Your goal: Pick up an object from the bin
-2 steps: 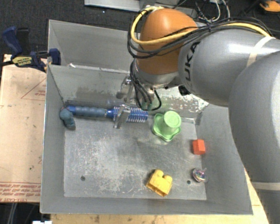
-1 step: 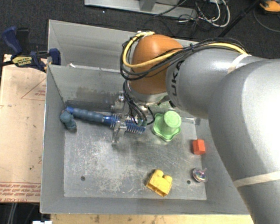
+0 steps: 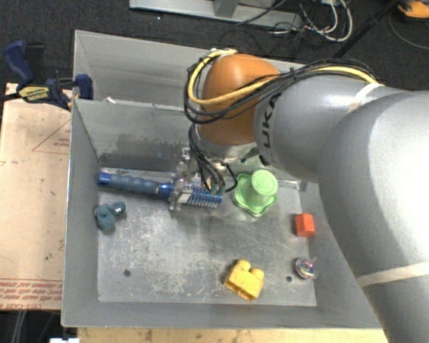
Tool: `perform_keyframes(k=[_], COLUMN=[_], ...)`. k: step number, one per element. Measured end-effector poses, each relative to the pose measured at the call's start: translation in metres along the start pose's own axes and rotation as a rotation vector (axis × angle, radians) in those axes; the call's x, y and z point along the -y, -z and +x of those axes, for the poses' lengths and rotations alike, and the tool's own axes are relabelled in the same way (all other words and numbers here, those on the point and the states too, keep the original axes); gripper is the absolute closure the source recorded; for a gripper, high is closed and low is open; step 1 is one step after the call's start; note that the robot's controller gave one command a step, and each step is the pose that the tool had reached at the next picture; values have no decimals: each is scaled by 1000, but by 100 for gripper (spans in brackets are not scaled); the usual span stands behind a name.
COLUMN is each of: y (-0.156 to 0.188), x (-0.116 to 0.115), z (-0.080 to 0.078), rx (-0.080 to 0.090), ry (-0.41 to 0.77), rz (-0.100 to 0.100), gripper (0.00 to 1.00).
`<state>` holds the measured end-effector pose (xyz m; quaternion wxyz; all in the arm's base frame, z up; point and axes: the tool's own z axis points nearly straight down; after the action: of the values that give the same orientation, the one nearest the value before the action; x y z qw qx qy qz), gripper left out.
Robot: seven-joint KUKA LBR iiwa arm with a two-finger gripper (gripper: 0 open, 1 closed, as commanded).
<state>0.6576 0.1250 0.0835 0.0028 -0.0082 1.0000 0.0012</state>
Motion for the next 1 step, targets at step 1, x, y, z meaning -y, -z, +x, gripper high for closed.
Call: perform_keyframes(k=[1], y=[151], x=[-8], z=[21], rx=[3], ry=[-15], rz=[0], gripper=[100])
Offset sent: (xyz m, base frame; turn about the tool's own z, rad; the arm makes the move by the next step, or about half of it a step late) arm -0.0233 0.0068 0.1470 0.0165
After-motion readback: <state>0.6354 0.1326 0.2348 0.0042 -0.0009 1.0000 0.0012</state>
